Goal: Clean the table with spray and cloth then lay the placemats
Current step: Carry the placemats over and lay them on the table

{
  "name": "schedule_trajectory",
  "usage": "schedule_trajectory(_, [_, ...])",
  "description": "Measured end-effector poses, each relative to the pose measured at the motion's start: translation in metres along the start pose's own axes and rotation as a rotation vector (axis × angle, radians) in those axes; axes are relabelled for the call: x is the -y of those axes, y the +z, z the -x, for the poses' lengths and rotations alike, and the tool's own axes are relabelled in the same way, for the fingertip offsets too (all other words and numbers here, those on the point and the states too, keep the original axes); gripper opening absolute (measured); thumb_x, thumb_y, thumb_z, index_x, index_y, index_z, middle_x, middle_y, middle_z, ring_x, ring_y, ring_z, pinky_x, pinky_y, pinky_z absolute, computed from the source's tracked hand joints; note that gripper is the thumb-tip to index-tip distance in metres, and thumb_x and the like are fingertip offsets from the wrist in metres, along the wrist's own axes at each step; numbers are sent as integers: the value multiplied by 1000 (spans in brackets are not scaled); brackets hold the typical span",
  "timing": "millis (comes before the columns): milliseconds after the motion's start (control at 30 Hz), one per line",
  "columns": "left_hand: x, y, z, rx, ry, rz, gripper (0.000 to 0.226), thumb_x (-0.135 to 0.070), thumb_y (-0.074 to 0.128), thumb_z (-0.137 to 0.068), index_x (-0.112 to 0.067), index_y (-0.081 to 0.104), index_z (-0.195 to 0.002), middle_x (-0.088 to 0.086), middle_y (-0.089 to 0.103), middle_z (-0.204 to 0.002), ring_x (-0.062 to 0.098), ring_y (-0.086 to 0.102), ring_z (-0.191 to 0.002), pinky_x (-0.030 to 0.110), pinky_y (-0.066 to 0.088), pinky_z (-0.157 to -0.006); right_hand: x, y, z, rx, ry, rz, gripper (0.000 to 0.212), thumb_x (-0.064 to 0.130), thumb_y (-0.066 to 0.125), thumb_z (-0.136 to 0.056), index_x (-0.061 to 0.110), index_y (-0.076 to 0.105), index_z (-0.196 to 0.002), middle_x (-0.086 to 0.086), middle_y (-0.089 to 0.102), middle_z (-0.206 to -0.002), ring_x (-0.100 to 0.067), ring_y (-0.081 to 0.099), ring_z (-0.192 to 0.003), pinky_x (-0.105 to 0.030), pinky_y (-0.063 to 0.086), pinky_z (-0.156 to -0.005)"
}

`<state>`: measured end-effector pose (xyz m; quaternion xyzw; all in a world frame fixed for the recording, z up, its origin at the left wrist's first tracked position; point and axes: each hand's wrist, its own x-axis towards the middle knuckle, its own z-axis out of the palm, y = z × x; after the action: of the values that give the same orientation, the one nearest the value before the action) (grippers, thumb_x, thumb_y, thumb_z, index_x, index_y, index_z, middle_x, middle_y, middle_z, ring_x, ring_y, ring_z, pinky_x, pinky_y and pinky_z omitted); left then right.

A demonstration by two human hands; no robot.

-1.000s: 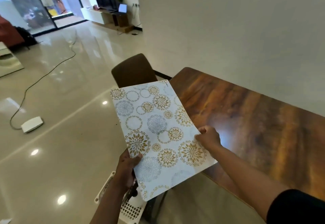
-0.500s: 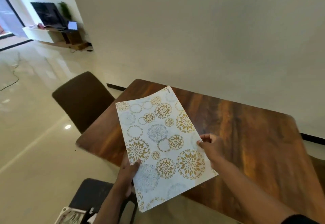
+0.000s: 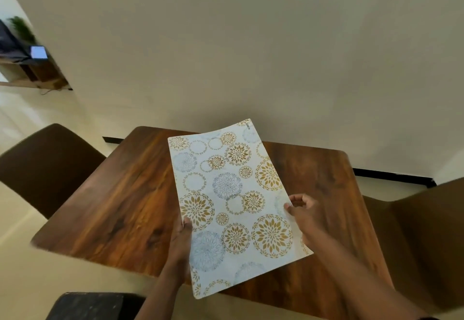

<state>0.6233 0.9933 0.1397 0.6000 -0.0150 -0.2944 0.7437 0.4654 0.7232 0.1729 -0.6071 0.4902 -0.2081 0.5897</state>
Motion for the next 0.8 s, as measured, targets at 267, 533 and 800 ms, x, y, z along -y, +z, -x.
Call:
schedule_trajectory(267, [-8,45,-22,89,-37,-62,41,-30,45,-114,-34,44,-155,8,78,-128,35,78,-111,54,66,-82,2,-43,-13,-60,29,-65,10,4,65,-98,13,63,-101,-9,70,-101,-29,71,-85,-46,59,-71])
schedule_trajectory(533, [-14,60,-67,215,-37,-37,43,-24,45,-114,-29,42,-156,18,69,-141,46,70,-124,74,50,-106,1,-64,-24,-155,111,-151,12,5,65,-99,14,60,-107,-11,73,-101,-32,75,-84,-53,63,-75])
schedule_trajectory(800, [-30,71,-134,229,66,-256,29,-9,54,-111,-23,54,-137,21,77,-122,41,78,-103,60,63,-91,12,-46,-34,-231,141,-238,16,3,65,-99,9,60,-113,-12,72,-105,-32,75,-83,-46,63,-67])
